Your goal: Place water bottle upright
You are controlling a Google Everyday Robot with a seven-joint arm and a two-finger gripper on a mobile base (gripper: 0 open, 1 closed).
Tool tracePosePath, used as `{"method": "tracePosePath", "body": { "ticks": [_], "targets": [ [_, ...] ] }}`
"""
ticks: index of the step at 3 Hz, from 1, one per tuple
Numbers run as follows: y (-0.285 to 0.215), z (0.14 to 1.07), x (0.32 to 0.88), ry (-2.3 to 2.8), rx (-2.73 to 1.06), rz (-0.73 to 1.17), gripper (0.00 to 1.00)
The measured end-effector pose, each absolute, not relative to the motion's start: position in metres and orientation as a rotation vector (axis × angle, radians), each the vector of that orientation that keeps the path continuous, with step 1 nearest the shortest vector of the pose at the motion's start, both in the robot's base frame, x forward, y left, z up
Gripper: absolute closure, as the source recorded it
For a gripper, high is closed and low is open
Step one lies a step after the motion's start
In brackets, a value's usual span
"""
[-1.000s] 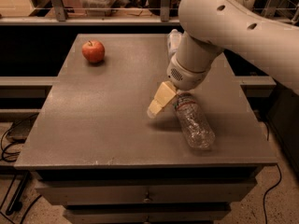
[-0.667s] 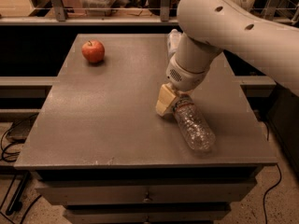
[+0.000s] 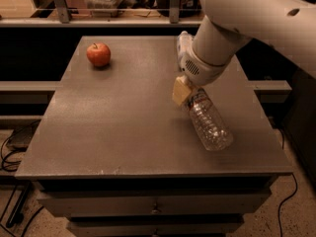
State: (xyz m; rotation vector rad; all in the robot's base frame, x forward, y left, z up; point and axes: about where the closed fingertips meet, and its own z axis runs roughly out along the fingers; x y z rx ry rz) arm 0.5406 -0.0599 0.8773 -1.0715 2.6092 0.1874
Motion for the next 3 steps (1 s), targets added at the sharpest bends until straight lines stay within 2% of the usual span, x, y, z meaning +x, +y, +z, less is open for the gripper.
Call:
{"method": "tracePosePath", "body": {
  "ticks": [1, 3],
  "targets": [
    [-0.055, 0.922, 0.537, 2.431, -1.077, 0.305, 1.0],
    [-0.047, 1.006, 0.539, 1.978, -1.084, 0.664, 1.0]
  ]
}}
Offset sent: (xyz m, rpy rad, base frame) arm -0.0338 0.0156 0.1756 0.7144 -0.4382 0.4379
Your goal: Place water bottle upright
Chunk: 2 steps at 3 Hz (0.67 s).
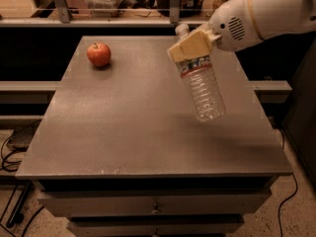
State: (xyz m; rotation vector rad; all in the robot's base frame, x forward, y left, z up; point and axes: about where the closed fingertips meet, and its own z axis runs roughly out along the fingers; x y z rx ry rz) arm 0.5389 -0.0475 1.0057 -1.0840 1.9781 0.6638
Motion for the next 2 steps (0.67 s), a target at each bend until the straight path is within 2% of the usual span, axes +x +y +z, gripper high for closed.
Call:
{"method": "tracePosePath", "body": {
  "ticks": [1, 2],
  "targets": [
    [-0.0088, 1.0618, 0.5204, 1.625, -1.193, 0.851, 1.0],
    [-0.0048, 1.0587, 0.5191, 1.615, -1.229, 0.814, 1.0]
  ]
}}
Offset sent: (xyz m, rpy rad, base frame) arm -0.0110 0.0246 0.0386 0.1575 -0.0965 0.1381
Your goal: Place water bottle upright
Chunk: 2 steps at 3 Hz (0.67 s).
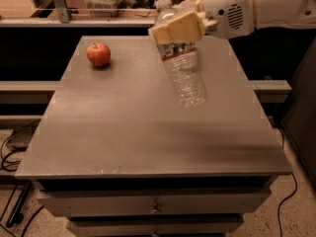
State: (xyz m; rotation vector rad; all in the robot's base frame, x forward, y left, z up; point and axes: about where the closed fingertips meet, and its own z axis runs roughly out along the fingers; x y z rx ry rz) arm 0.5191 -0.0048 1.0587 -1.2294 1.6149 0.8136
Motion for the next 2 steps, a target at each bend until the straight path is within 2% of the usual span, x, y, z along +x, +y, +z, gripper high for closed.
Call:
{"method": "tracePosePath", "body": {
  "ticks": [2],
  "targets": [
    [0.01, 1.038, 0.517, 1.54, -1.221, 0.697, 1.0]
  ]
}}
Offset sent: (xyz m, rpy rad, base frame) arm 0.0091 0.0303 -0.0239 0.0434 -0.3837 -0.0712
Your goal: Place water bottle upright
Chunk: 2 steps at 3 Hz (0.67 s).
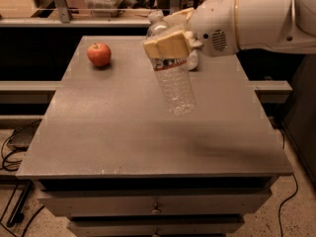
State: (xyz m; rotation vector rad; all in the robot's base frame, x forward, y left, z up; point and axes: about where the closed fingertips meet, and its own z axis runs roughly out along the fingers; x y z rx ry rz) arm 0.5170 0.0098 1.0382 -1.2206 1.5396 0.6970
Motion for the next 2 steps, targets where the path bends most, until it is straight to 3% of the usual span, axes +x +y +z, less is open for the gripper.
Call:
{"method": "tracePosePath", "body": {
  "ticks": [2],
  "targets": [
    [0.039, 1.032, 0.542, 1.277, -1.201, 0.603, 1.0]
  ]
}}
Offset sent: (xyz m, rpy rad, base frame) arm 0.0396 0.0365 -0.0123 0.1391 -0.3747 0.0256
